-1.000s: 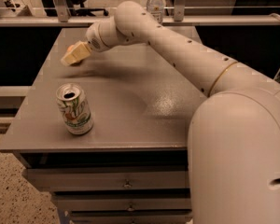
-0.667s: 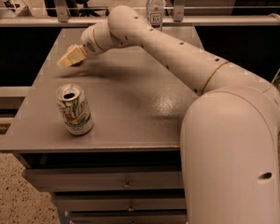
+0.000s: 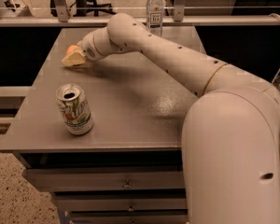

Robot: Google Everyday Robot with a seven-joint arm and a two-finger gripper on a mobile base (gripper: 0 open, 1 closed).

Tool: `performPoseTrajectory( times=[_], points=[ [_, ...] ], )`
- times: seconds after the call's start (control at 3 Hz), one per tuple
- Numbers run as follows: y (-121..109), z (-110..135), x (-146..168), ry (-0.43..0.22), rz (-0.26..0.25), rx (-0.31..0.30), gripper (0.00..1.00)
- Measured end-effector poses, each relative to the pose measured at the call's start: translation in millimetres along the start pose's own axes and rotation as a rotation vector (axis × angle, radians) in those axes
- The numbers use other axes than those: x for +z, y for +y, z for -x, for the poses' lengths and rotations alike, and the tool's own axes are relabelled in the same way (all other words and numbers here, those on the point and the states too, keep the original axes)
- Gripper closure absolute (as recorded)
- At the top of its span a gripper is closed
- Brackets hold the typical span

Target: Pick orange

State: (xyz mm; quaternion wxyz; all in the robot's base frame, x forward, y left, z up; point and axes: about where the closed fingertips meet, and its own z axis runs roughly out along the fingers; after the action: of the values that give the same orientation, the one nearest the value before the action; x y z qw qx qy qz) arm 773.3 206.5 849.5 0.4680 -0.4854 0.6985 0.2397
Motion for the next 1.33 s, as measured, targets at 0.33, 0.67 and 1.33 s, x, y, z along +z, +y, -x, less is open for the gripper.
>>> performPoseTrajectory(
  times=[0.33, 0.67, 1.33],
  points=[
    [0.2, 0.5, -6.3, -0.021, -0.005, 0.008, 0.64],
    [0.0, 21.5, -34.2, -0.104, -0.009, 0.001, 0.88],
    [24.4, 66.7, -120.2, -0.311, 0.072, -0.033, 1.0]
  ],
)
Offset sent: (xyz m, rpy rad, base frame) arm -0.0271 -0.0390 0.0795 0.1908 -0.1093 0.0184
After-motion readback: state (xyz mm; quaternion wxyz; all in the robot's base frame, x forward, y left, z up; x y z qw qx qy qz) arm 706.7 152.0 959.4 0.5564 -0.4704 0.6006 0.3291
